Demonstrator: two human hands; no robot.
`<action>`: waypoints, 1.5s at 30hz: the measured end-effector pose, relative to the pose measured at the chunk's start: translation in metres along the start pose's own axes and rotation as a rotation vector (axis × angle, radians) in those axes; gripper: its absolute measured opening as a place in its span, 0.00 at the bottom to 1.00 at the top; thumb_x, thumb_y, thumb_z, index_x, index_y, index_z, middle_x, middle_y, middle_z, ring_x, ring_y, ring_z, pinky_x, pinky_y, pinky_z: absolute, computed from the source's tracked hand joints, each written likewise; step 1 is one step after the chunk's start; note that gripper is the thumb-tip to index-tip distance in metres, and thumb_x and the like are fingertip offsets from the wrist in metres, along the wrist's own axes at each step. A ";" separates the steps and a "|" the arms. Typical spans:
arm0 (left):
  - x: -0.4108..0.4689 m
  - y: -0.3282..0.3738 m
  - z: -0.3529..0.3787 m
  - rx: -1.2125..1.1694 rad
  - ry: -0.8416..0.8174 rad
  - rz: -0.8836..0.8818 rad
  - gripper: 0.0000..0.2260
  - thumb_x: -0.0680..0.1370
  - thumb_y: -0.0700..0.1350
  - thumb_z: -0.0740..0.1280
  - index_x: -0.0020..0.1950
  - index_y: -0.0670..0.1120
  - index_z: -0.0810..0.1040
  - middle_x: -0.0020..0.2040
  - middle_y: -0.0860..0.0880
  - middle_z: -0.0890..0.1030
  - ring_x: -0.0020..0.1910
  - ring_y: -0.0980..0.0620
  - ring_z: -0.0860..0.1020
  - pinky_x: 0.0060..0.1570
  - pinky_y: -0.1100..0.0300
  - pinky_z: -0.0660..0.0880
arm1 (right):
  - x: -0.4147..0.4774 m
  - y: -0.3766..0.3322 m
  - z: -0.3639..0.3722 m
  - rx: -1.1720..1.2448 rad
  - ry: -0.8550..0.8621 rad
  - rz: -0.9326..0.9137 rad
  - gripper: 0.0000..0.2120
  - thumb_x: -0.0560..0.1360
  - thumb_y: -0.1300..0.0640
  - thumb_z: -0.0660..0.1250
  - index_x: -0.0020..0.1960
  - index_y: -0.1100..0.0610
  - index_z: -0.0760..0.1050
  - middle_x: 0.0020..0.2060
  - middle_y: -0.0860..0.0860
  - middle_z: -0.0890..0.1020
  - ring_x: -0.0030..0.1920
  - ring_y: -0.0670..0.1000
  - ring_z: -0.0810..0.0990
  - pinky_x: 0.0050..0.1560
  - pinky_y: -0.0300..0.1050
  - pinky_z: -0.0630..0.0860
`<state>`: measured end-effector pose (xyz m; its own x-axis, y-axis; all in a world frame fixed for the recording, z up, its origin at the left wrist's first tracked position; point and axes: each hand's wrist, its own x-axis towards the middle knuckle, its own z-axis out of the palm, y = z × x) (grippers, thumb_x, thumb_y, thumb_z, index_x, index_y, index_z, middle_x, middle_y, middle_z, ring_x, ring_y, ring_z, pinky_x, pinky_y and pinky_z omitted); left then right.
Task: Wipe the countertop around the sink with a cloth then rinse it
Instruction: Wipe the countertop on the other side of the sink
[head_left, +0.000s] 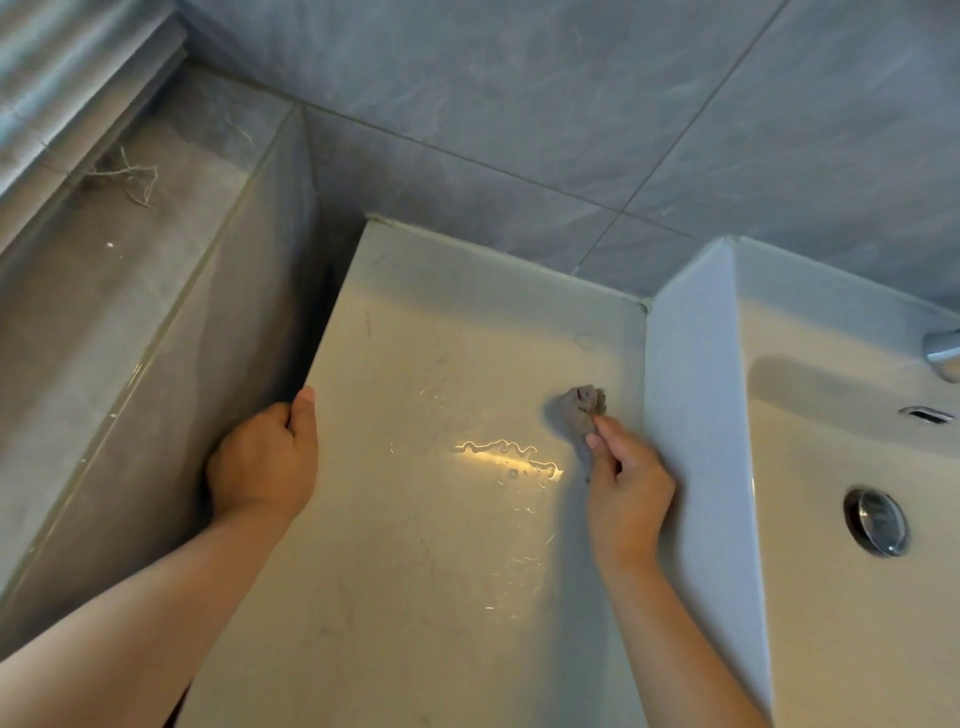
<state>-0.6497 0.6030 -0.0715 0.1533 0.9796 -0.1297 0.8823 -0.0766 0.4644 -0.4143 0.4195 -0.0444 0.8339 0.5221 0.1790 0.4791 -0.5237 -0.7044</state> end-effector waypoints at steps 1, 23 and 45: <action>0.000 0.000 0.000 0.001 -0.002 -0.002 0.26 0.82 0.55 0.48 0.40 0.41 0.77 0.34 0.41 0.76 0.31 0.45 0.67 0.32 0.56 0.63 | -0.010 -0.001 -0.003 0.013 -0.017 0.010 0.12 0.74 0.67 0.68 0.56 0.61 0.80 0.51 0.53 0.83 0.52 0.51 0.80 0.58 0.36 0.70; -0.001 0.003 -0.005 0.024 -0.028 0.005 0.27 0.82 0.55 0.47 0.42 0.39 0.77 0.39 0.38 0.79 0.34 0.44 0.69 0.34 0.53 0.65 | -0.010 0.003 -0.003 0.028 0.070 0.051 0.12 0.75 0.66 0.66 0.57 0.62 0.80 0.53 0.53 0.82 0.56 0.54 0.79 0.62 0.43 0.71; -0.065 -0.033 -0.008 -0.109 0.006 0.212 0.17 0.80 0.54 0.52 0.52 0.42 0.71 0.48 0.40 0.78 0.45 0.37 0.77 0.40 0.48 0.74 | 0.004 -0.013 -0.017 0.119 -0.032 0.030 0.12 0.75 0.64 0.67 0.58 0.61 0.79 0.52 0.51 0.83 0.53 0.45 0.79 0.55 0.30 0.70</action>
<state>-0.6923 0.5437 -0.0716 0.3276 0.9447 -0.0143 0.7770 -0.2608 0.5729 -0.4120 0.4166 -0.0228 0.8373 0.5296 0.1359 0.4165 -0.4568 -0.7861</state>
